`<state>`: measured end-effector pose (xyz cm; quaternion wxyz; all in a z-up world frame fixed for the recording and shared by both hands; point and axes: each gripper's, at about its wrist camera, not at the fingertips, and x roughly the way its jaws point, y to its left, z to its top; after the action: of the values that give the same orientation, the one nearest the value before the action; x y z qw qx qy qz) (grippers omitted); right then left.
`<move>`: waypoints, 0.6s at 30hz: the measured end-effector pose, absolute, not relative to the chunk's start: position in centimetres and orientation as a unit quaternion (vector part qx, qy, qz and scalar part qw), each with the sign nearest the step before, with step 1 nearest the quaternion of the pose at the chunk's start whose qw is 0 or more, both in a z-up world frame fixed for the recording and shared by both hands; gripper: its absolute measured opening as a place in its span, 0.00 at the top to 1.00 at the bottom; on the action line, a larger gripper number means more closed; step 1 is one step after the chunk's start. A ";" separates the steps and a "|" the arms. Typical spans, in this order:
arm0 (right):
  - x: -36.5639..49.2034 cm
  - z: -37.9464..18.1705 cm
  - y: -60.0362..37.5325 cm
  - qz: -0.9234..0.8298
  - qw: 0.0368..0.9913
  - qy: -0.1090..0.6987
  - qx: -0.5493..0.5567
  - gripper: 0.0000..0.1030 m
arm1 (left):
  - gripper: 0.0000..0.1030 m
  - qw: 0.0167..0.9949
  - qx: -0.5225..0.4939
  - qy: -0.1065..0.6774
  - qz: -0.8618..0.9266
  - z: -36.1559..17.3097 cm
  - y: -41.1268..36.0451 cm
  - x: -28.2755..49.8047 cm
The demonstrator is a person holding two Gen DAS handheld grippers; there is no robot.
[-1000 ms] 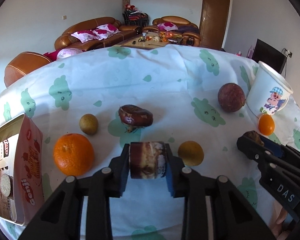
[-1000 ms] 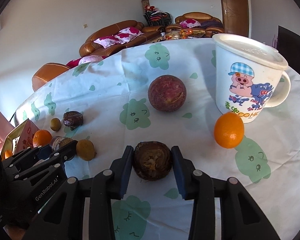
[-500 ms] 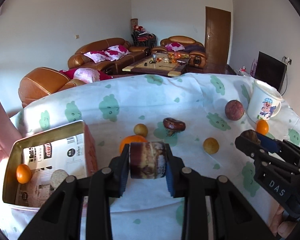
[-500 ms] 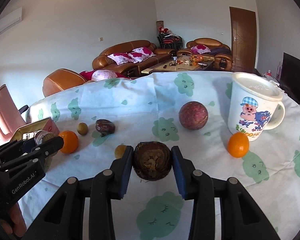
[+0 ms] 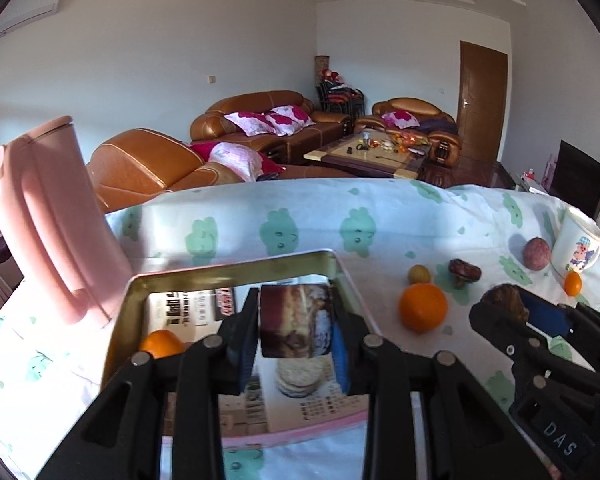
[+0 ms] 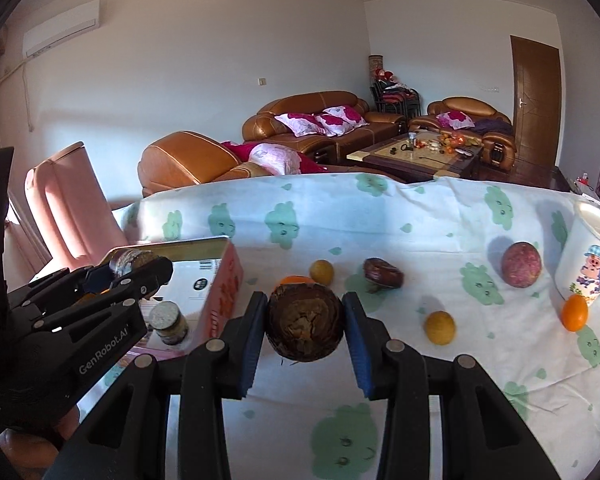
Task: Organize fruits
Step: 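Lower the jar and brown fruit into the tin and open both tools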
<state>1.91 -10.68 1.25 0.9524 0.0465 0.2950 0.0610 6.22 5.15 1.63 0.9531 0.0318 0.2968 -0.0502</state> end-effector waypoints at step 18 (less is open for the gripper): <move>6.1 -1.5 -0.9 0.128 0.935 0.329 0.024 0.61 | 0.68 0.943 0.029 0.327 0.054 -1.1 13.2 7.8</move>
<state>6.06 -0.87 -1.49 0.9352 0.0244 0.3294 0.1281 7.80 13.22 -1.06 0.9431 0.0286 0.3268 0.0535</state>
